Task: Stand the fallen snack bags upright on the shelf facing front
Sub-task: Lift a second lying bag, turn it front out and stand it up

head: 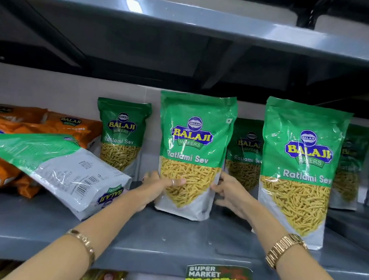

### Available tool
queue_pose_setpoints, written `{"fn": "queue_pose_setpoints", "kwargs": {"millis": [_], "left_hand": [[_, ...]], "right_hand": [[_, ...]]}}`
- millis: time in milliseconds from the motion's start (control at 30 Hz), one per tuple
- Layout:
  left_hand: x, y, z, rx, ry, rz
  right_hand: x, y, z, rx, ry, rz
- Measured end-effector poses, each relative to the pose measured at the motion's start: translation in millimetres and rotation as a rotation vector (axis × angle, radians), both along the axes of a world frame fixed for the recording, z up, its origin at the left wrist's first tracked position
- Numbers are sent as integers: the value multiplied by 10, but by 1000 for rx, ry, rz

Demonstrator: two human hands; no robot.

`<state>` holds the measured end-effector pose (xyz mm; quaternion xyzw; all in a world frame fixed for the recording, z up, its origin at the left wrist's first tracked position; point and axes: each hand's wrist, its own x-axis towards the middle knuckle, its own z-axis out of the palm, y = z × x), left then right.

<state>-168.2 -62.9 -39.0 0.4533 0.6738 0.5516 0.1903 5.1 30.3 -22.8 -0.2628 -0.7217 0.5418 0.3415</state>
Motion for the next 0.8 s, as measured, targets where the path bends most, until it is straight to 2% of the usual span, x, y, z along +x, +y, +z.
{"fn": "queue_pose_setpoints", "kwargs": {"millis": [133,233,433,800], "left_hand": [[27,44,-117,17,19,29],[26,28,-120,6,16,-25],[35,-6,-99,32,45,-71],[258,-355,-202,47,61,-138]], "right_hand": [[-85,85,-45,-133,79,-63],[-72,95,-76,-242,124,24],[-101,31,-89,-35,-49,12],[206,-277,-208,10,12,27]]}}
